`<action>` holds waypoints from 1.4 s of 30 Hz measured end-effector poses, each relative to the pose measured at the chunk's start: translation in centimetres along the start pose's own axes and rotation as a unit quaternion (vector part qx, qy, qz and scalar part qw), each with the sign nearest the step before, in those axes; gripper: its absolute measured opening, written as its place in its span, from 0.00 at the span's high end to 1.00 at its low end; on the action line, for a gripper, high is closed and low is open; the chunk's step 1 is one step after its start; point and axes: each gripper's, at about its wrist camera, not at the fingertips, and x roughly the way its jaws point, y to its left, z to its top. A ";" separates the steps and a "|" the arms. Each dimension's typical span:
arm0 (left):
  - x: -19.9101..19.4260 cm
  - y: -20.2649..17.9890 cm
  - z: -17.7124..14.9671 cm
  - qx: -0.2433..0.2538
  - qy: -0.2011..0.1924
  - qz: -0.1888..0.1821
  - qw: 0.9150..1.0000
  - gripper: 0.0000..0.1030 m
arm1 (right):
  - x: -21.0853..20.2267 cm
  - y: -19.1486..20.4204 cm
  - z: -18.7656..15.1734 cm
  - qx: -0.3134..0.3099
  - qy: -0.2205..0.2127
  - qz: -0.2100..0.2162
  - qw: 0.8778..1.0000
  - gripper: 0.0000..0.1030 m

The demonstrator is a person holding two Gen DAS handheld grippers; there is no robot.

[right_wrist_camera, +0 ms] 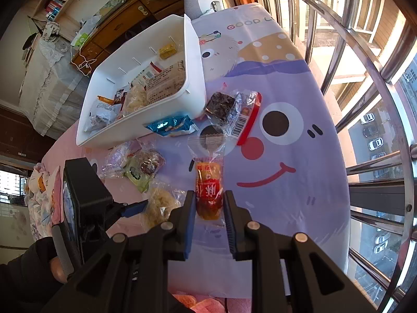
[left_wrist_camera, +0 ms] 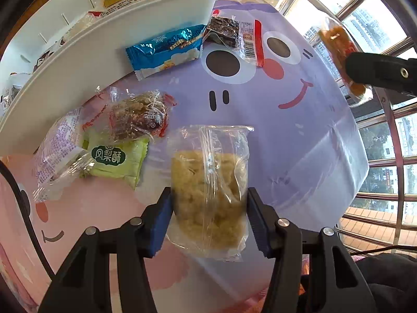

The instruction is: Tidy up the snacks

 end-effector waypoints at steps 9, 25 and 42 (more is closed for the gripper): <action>-6.2 1.9 1.3 0.038 -0.014 -0.007 0.999 0.48 | -0.4 3.6 3.6 -0.026 -0.019 0.002 0.999 0.79; -16.9 9.6 6.5 0.025 -0.099 0.020 0.995 0.47 | -0.7 10.0 11.0 -0.065 -0.068 0.015 0.995 0.79; -17.6 18.1 11.8 -0.075 -0.184 0.026 0.980 0.45 | 0.8 12.6 15.5 -0.051 -0.097 0.018 0.994 0.77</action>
